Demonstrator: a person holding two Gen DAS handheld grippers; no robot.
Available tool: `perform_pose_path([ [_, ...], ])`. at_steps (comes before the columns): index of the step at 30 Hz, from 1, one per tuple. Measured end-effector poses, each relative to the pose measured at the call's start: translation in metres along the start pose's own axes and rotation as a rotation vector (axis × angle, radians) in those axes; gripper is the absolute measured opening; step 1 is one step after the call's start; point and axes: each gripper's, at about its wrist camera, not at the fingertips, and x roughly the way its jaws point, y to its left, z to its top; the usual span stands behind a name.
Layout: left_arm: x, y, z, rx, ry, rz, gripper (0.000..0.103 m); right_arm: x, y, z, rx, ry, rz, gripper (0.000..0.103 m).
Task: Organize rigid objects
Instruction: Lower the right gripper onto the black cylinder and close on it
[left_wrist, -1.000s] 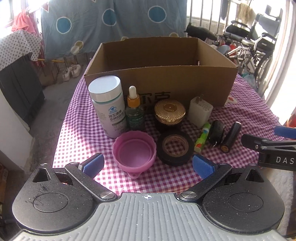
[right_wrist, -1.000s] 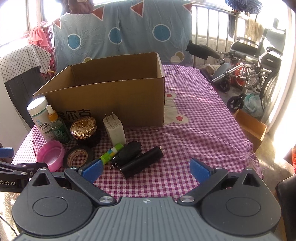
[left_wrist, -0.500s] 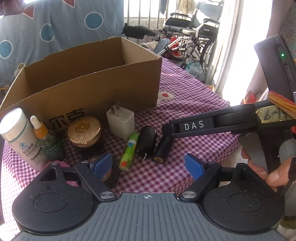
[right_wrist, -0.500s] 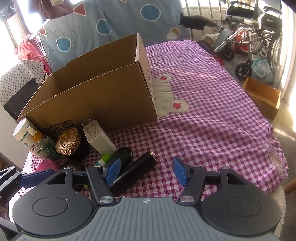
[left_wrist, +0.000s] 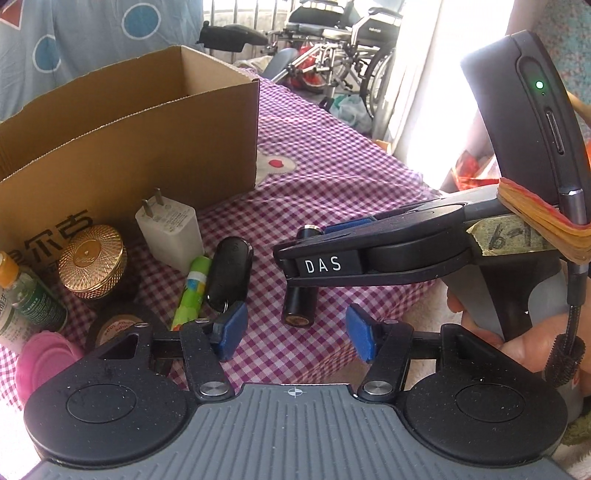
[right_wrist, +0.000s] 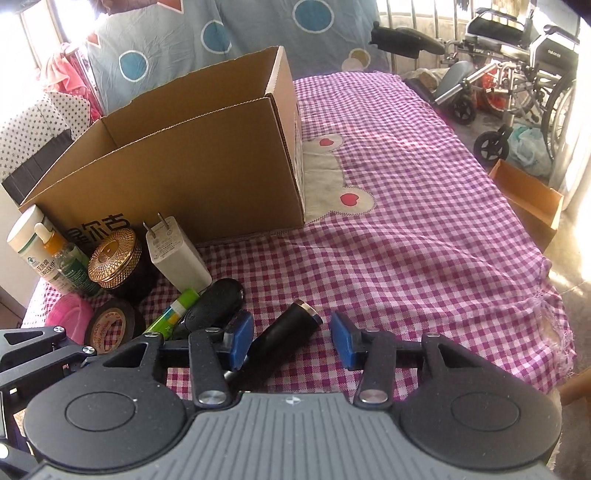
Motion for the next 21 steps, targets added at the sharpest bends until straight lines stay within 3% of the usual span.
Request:
perform_pose_path([
  [3,0.007,-0.009,0.001,0.029,0.014,-0.007,0.059,0.0,-0.006,0.001,0.007,-0.007,0.018,0.049],
  [8,0.014,-0.015,0.005,0.044,0.005,0.022,0.048,-0.005,-0.024,0.003,0.084,-0.006,0.077,0.049],
  [15,0.029,-0.01,0.01,0.023,0.03,0.031,0.022,-0.006,-0.038,0.003,0.204,0.051,0.193,0.041],
  [17,0.031,-0.009,0.01,0.021,0.024,0.024,0.022,0.0,-0.038,0.003,0.213,0.06,0.196,0.032],
  [21,0.033,-0.01,0.011,0.028,0.017,0.033,0.022,0.004,-0.035,0.006,0.187,0.063,0.181,0.032],
])
